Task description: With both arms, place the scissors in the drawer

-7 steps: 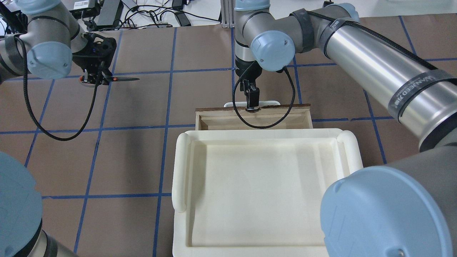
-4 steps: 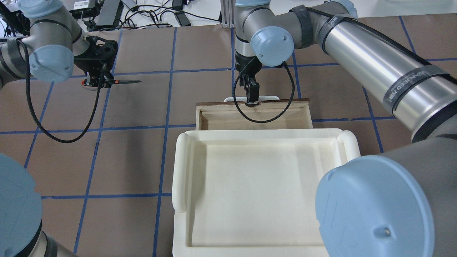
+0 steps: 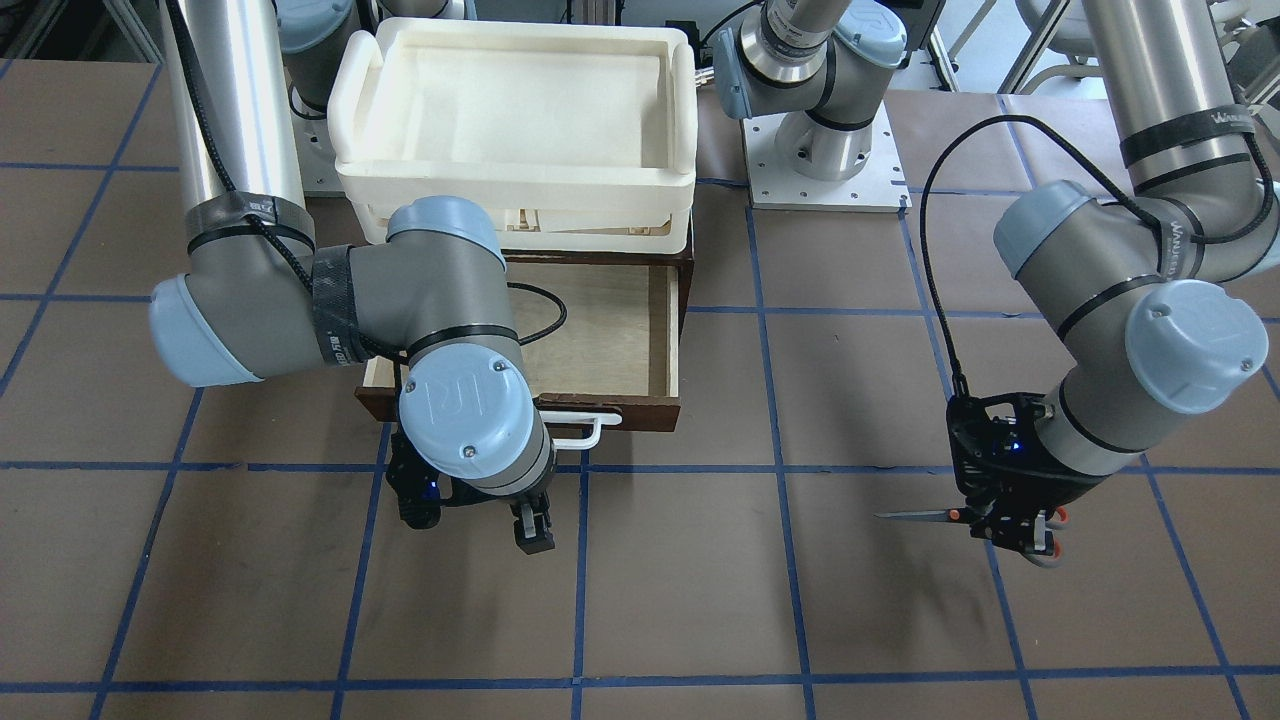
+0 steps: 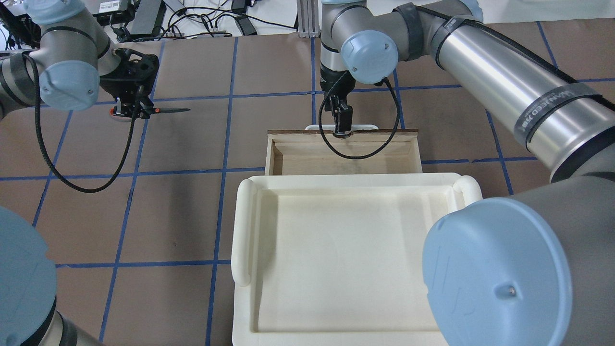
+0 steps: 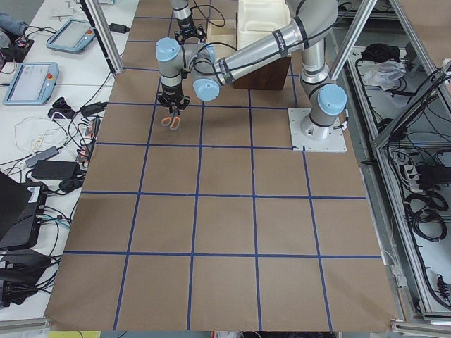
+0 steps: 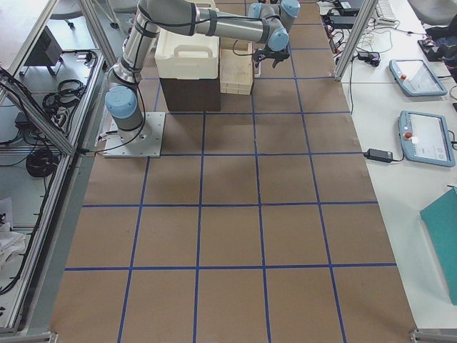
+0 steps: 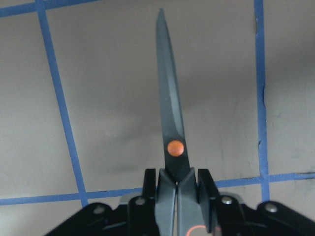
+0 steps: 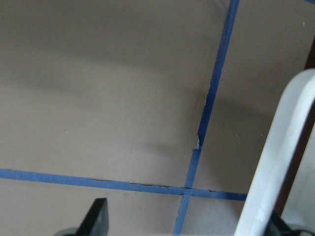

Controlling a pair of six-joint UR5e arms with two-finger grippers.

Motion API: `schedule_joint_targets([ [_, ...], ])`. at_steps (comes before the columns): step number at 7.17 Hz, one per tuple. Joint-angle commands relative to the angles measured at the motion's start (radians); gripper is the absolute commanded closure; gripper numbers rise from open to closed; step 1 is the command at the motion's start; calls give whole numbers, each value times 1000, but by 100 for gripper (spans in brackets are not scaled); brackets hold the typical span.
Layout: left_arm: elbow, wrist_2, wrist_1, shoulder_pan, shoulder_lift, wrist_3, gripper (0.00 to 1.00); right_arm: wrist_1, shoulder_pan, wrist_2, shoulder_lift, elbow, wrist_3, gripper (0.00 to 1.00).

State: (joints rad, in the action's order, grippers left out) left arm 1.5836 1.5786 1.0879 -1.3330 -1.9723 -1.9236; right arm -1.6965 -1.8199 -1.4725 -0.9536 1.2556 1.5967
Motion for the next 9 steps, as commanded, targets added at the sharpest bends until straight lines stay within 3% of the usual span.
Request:
schedule_joint_targets([
  [1, 7, -3, -2, 0, 0, 0, 100, 0, 1, 1, 13, -18, -1, 0],
  [9, 7, -3, 0, 0, 4, 0, 100, -2, 1, -2, 35, -38, -23, 0],
])
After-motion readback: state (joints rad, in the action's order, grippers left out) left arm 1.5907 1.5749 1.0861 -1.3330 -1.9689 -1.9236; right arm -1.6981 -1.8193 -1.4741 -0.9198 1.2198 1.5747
